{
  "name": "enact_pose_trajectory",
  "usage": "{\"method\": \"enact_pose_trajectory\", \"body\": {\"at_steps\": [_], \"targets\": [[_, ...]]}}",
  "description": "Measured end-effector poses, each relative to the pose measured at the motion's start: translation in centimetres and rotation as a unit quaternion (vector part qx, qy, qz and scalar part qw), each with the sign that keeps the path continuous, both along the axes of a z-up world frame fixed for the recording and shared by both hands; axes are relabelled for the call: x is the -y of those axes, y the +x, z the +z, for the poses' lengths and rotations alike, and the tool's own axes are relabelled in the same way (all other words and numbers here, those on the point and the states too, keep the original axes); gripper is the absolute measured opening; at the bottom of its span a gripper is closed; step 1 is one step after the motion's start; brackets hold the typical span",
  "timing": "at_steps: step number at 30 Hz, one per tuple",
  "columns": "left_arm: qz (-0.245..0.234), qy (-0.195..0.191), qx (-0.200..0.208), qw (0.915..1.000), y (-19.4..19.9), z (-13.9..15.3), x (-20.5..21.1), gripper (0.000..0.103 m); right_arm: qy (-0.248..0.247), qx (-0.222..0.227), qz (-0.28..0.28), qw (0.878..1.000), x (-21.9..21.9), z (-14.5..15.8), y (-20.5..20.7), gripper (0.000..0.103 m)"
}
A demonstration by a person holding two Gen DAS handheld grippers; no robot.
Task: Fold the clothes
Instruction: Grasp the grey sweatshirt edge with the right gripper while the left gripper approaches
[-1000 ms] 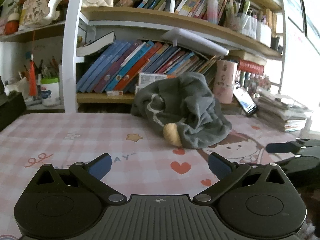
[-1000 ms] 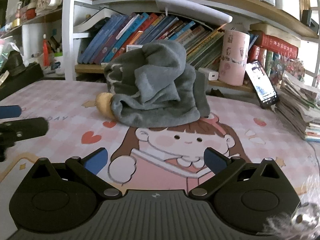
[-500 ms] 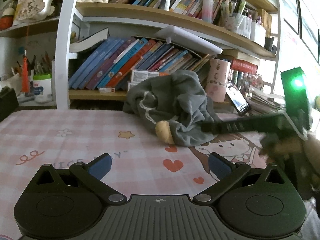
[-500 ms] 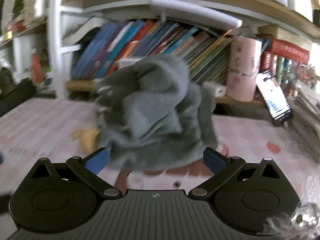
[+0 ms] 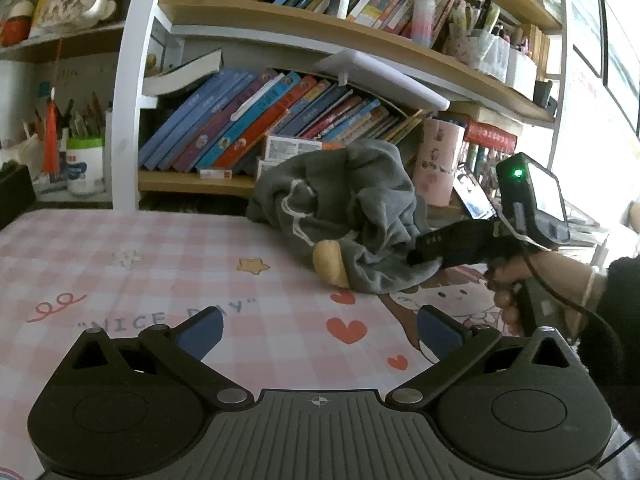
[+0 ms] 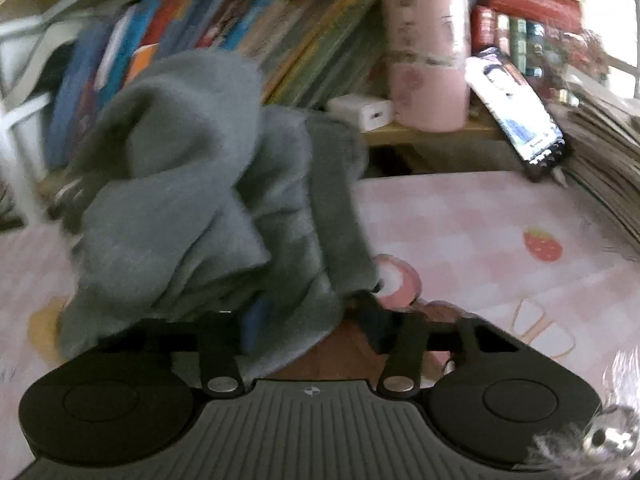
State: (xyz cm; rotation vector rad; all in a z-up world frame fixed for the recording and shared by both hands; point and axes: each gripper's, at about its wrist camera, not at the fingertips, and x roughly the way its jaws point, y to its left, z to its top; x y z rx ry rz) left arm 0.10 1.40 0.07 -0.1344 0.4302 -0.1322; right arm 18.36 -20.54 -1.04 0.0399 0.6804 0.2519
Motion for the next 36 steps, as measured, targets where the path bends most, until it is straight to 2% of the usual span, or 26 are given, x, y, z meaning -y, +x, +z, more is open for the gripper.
{"method": "enact_pose_trajectory", "body": {"at_steps": [3, 7, 11, 12, 14, 17, 22, 26, 28, 29, 30, 32, 36], "targets": [[-0.005, -0.003, 0.005, 1.0, -0.1, 0.0, 0.1, 0.103, 0.035, -0.005, 0.04, 0.999, 0.5, -0.1, -2.4, 0.014], [-0.01, -0.004, 0.01, 0.9999, -0.2, 0.0, 0.1, 0.103, 0.069, 0.0, 0.085, 0.994, 1.3, 0.3, -6.8, 0.013], [-0.016, -0.013, 0.017, 0.9997, -0.3, 0.2, 0.0, 0.103, 0.08, 0.0, 0.122, 0.989, 1.7, 1.1, -11.6, 0.013], [-0.021, -0.017, 0.018, 0.9995, -0.3, 0.2, -0.1, 0.103, 0.081, 0.001, 0.127, 0.989, 1.9, 1.2, -12.5, 0.01], [-0.039, -0.038, 0.017, 0.9984, -0.4, 0.3, -0.3, 0.103, 0.088, 0.001, 0.135, 0.987, 2.8, 1.5, -14.1, 0.001], [-0.063, -0.053, 0.031, 0.9961, -0.7, 0.4, -0.4, 0.103, 0.079, 0.017, 0.127, 0.989, 4.2, 1.7, -16.6, 0.001], [-0.072, -0.035, 0.051, 0.9955, -0.9, 0.4, 0.4, 0.103, 0.085, 0.026, 0.113, 0.99, 6.8, 1.8, -18.6, 0.001], [-0.045, -0.018, 0.04, 0.998, -0.5, 0.1, 0.6, 0.103, 0.105, 0.039, 0.114, 0.987, 7.5, 2.3, -17.7, 0.003], [-0.032, -0.016, 0.037, 0.9987, -0.5, 0.1, 0.6, 0.103, 0.105, 0.046, 0.12, 0.986, 7.1, 2.7, -16.5, 0.006], [-0.025, -0.017, 0.035, 0.9989, -0.5, 0.1, 0.6, 0.103, 0.105, 0.048, 0.123, 0.986, 6.8, 2.8, -15.8, 0.015], [-0.019, -0.019, 0.033, 0.9991, -0.5, 0.1, 0.7, 0.103, 0.106, 0.049, 0.123, 0.986, 6.5, 3.0, -14.9, 0.034], [-0.009, -0.019, 0.03, 0.9993, -0.4, 0.1, 0.9, 0.103, 0.101, 0.059, 0.113, 0.987, 5.9, 3.1, -13.0, 0.051], [-0.005, 0.005, 0.021, 0.9997, 0.7, 0.5, 2.3, 0.103, 0.086, 0.075, 0.102, 0.988, 5.1, 2.8, -9.9, 0.051]]}}
